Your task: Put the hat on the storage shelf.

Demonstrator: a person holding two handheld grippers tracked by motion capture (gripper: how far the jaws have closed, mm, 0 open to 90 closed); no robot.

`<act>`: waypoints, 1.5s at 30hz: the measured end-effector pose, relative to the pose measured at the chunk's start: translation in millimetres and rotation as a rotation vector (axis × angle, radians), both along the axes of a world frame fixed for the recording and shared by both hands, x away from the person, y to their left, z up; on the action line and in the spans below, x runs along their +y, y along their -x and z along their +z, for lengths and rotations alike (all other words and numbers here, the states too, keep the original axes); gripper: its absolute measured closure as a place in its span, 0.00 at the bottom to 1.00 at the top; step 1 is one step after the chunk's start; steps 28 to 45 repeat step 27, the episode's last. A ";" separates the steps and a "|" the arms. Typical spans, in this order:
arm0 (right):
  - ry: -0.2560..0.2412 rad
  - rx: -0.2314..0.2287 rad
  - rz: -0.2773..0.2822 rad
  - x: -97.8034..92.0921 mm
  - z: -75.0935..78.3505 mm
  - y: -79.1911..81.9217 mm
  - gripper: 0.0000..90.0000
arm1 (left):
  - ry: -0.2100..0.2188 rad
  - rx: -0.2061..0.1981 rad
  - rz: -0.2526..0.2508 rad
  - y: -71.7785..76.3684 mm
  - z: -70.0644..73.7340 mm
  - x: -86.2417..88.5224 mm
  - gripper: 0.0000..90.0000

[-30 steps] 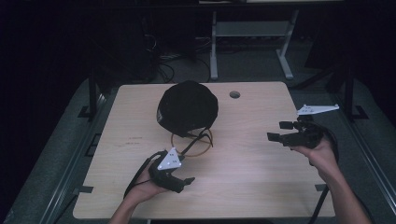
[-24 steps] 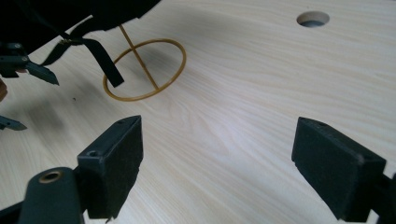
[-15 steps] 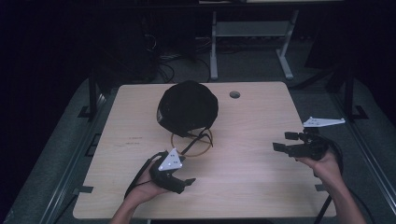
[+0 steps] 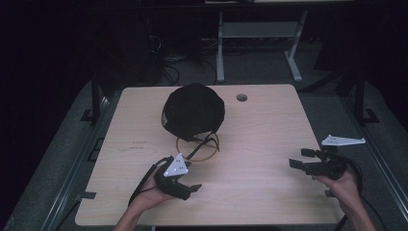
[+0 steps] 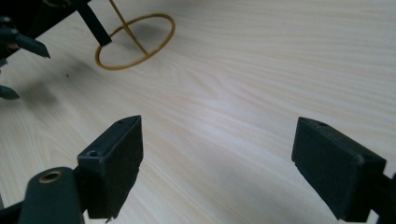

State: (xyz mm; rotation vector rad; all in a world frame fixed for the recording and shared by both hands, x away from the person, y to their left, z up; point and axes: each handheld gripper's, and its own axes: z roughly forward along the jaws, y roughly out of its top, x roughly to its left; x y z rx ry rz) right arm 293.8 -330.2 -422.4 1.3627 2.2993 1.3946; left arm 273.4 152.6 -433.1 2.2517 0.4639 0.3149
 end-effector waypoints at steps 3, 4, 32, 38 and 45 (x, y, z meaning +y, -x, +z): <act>0.002 0.005 -0.005 -3.3 -4.8 5.1 0.18 | 0.001 0.001 0.002 -0.3 0.4 0.7 0.20; 0.004 0.004 -0.007 -4.5 -6.7 7.0 0.18 | 0.000 0.001 0.002 -0.4 0.4 0.9 0.20; -0.005 -0.055 -0.058 0.2 -39.1 55.5 0.17 | 0.064 0.026 0.038 -4.6 3.2 7.0 0.21; -0.005 -0.055 -0.058 0.2 -39.1 55.5 0.17 | 0.064 0.026 0.038 -4.6 3.2 7.0 0.21; -0.005 -0.055 -0.058 0.2 -39.1 55.5 0.17 | 0.064 0.026 0.038 -4.6 3.2 7.0 0.21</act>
